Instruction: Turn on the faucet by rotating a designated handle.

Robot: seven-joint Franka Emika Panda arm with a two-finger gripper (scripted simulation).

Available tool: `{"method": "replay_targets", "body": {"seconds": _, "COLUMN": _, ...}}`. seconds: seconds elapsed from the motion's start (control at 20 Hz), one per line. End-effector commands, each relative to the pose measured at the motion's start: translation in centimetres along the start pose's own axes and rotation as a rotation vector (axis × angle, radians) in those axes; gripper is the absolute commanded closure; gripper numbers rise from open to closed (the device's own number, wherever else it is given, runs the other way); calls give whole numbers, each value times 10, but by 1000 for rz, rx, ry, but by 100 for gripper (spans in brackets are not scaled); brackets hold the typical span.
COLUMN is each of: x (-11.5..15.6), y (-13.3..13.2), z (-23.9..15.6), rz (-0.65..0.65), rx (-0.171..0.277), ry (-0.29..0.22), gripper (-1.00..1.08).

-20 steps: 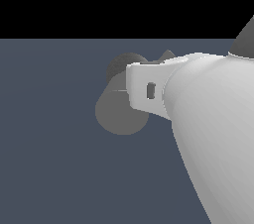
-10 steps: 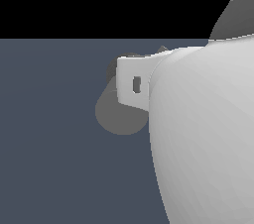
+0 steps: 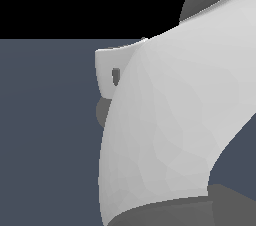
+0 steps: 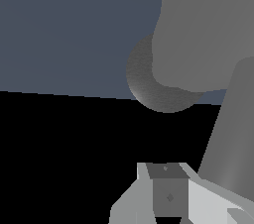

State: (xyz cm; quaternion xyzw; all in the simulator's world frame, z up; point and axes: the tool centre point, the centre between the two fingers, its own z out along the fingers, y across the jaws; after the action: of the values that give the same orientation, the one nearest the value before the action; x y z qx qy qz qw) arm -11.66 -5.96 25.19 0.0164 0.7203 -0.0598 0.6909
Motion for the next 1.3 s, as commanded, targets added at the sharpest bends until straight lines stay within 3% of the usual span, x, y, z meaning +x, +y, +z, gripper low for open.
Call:
{"method": "replay_targets", "body": {"seconds": 0.0, "x": 6, "y": 1, "z": -2, "rz": 14, "rx": 9, "ry": 18, "gripper": 108}}
{"method": "replay_targets", "body": {"seconds": 1.25, "x": -35, "y": 80, "z": 1, "rz": 48, "rx": -16, "ry": -31, "gripper": 108}}
